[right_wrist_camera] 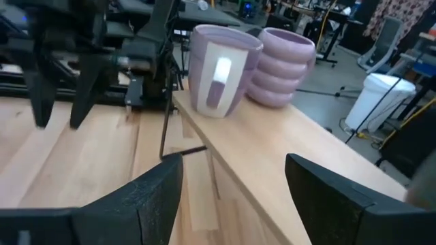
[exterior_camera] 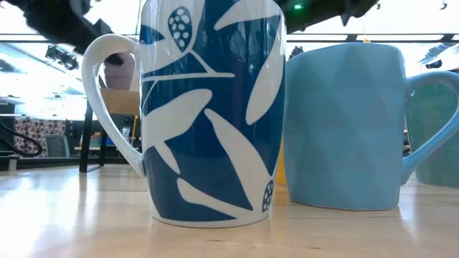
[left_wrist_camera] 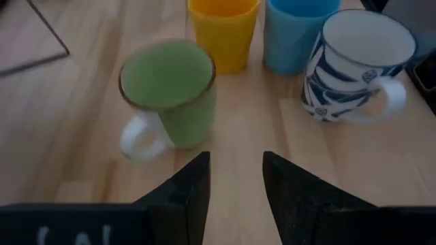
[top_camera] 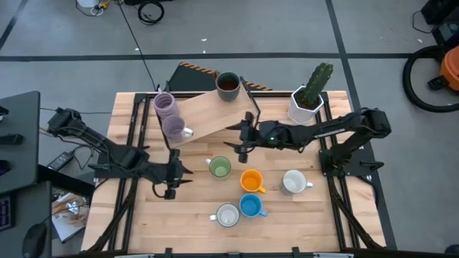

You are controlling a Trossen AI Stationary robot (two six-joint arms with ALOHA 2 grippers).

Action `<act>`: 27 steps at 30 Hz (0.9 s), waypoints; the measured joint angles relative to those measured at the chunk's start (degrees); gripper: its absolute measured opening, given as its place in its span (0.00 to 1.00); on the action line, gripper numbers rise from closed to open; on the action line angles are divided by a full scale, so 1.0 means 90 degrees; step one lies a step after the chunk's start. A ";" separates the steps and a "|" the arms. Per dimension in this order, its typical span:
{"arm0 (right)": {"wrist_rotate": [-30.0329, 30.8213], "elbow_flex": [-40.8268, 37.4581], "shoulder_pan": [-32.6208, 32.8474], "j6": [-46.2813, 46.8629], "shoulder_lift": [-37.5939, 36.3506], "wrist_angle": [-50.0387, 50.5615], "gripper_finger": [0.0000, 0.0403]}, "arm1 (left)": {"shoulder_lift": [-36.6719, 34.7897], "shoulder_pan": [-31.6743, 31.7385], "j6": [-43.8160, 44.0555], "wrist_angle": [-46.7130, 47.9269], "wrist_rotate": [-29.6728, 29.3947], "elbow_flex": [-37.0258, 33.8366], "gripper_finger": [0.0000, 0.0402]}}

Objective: Place coffee mugs
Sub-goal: Put the purple mug on the shelf aligned with the other purple mug

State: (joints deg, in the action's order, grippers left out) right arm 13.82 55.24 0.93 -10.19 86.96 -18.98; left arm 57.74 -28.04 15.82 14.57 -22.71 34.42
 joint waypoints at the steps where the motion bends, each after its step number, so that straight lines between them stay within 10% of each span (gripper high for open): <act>1: -0.0001 0.0109 0.0000 -0.0039 0.0106 0.0005 0.66 | 0.0000 -0.0094 0.0162 -0.0002 -0.0067 -0.0041 0.35; 14: -0.0771 0.1716 -0.0177 -0.0197 0.1265 0.0735 0.66 | 0.0041 -0.0569 0.2182 -0.0081 -0.0191 -0.0505 0.35; 27: -0.1492 0.1996 -0.0450 -0.0099 0.1724 0.0461 0.66 | 0.0041 -0.0582 0.2202 -0.0095 -0.0379 -0.0425 0.35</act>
State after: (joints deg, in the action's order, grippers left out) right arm 0.39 73.21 -3.12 -11.08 102.48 -14.83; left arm 58.11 -33.28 35.64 13.72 -26.12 30.60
